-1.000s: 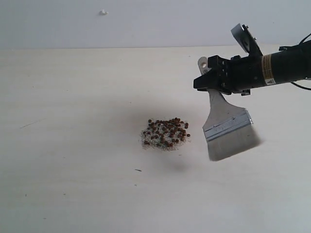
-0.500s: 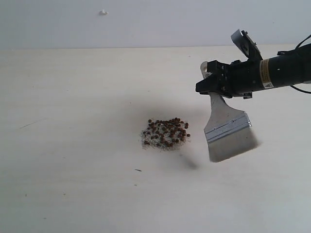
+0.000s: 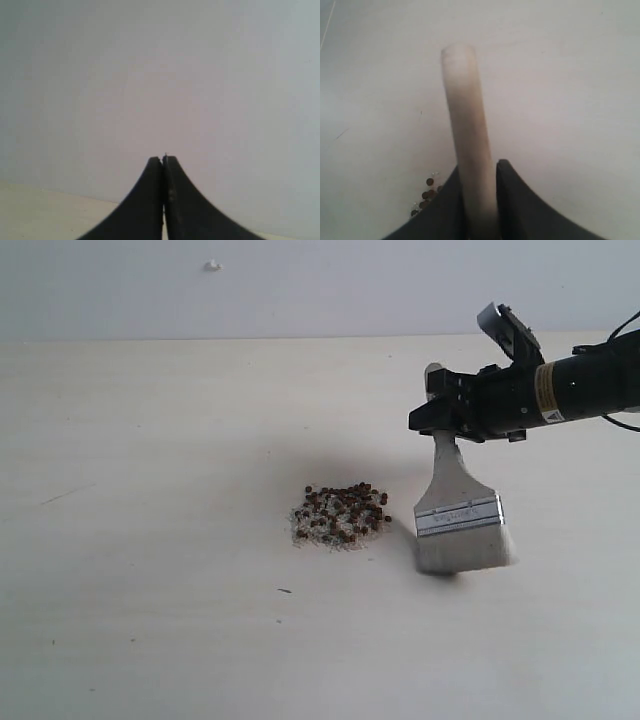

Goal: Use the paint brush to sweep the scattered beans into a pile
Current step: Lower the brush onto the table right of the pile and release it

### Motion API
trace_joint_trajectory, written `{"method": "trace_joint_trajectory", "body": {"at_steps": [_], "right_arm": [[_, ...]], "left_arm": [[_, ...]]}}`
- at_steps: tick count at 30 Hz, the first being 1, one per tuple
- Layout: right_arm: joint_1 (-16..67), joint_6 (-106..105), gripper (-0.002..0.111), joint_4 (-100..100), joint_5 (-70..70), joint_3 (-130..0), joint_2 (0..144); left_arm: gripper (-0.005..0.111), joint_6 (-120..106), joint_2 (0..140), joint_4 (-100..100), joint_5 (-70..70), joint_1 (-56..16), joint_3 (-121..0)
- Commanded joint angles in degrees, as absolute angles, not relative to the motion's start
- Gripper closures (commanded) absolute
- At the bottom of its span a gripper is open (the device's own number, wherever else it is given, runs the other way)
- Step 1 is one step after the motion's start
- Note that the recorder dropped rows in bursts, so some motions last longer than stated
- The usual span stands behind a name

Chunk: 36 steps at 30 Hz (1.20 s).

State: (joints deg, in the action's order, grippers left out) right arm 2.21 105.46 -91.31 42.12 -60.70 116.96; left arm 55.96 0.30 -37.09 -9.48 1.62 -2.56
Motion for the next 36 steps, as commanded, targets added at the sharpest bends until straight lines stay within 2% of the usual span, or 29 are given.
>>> {"method": "trace_joint_trajectory", "body": {"at_steps": [1,10,11,13,14,16,20,22,24,25,26,36], "right_arm": [[2.0,103.2,0.089,-90.7,41.7,-61.0,116.9],[2.0,103.1,0.088,-88.3,33.5,-61.0,114.2],[2.0,103.1,0.086,-88.3,33.1,-61.0,113.9],[2.0,102.1,0.074,-88.5,33.0,-61.0,113.2],[2.0,101.4,0.064,-88.7,33.6,-61.0,113.1],[2.0,100.5,0.055,-88.3,33.9,-61.0,112.8],[2.0,100.5,0.055,-88.3,31.3,-61.0,109.9],[2.0,101.8,0.059,-88.6,31.3,-60.9,106.9],[2.0,101.8,0.083,-87.7,31.4,-59.8,102.1],[2.0,100.3,0.1,-86.8,31.4,-58.5,98.0],[2.0,99.8,0.109,-86.8,31.3,-57.8,96.1],[2.0,86.6,0.108,-73.8,30.3,-41.3,70.4]], "left_arm": [[0.107,55.7,0.0,-37.3,-9.3,1.7,-2.2],[0.107,55.7,0.0,-37.3,-9.3,1.7,-2.2],[0.107,55.7,0.0,-37.3,-9.3,1.7,-2.2],[0.107,55.7,0.0,-37.3,-9.3,1.7,-2.2],[0.107,55.7,0.0,-37.3,-9.3,1.7,-2.2],[0.107,55.7,0.0,-37.3,-9.3,1.7,-2.2],[0.107,55.7,0.0,-37.3,-9.3,1.7,-2.2],[0.107,55.7,0.0,-37.3,-9.3,1.7,-2.2],[0.107,55.7,0.0,-37.3,-9.3,1.7,-2.2],[0.107,55.7,0.0,-37.3,-9.3,1.7,-2.2],[0.107,55.7,0.0,-37.3,-9.3,1.7,-2.2],[0.107,55.7,0.0,-37.3,-9.3,1.7,-2.2]]}}
